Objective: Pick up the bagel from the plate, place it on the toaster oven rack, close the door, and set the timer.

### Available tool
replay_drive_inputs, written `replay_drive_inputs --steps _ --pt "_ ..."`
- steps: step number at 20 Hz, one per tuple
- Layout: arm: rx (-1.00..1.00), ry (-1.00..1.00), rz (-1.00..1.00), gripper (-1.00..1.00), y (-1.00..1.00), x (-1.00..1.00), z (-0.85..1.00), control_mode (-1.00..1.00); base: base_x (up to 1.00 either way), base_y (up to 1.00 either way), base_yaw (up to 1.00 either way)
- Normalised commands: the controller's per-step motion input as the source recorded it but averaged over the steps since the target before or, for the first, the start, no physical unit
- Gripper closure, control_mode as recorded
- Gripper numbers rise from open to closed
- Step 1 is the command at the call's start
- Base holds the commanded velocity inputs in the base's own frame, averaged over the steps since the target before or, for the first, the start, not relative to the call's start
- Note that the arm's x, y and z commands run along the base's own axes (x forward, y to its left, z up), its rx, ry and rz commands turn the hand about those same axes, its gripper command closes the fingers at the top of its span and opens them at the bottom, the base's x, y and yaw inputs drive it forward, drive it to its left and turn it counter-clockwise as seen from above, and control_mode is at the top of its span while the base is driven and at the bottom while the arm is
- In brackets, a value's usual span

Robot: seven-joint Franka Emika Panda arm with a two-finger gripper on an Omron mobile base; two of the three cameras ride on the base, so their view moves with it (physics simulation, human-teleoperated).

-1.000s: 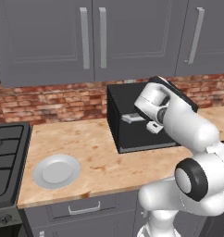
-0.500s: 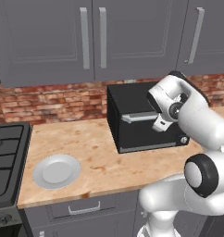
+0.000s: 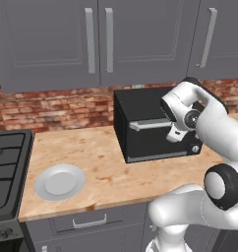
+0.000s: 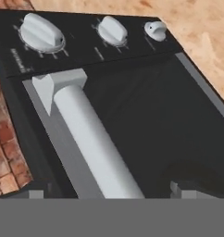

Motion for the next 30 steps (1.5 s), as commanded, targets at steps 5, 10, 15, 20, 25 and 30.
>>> replay_drive_inputs --steps 5,10,15,20,25,30 --pt "-0.11 0.17 0.0 -1.0 -0.5 0.0 0.4 -1.0 0.0 0.0 0.0" --pt "-0.1 0.1 0.01 -1.0 -0.59 0.0 0.49 -1.0 0.0 0.0 0.0" --pt "-0.1 0.12 0.03 -1.0 -0.56 -0.01 0.31 -1.0 0.0 0.0 0.0" --pt "-0.09 0.2 0.1 -1.0 -0.47 -0.43 0.09 -1.0 0.0 0.0 0.0" --pt "-0.07 0.18 0.11 -1.0 -0.53 -0.55 0.26 -1.0 0.0 0.0 0.0" --pt "-0.05 0.21 0.12 -1.0 -0.59 -0.25 0.32 -1.0 0.0 0.0 0.0"
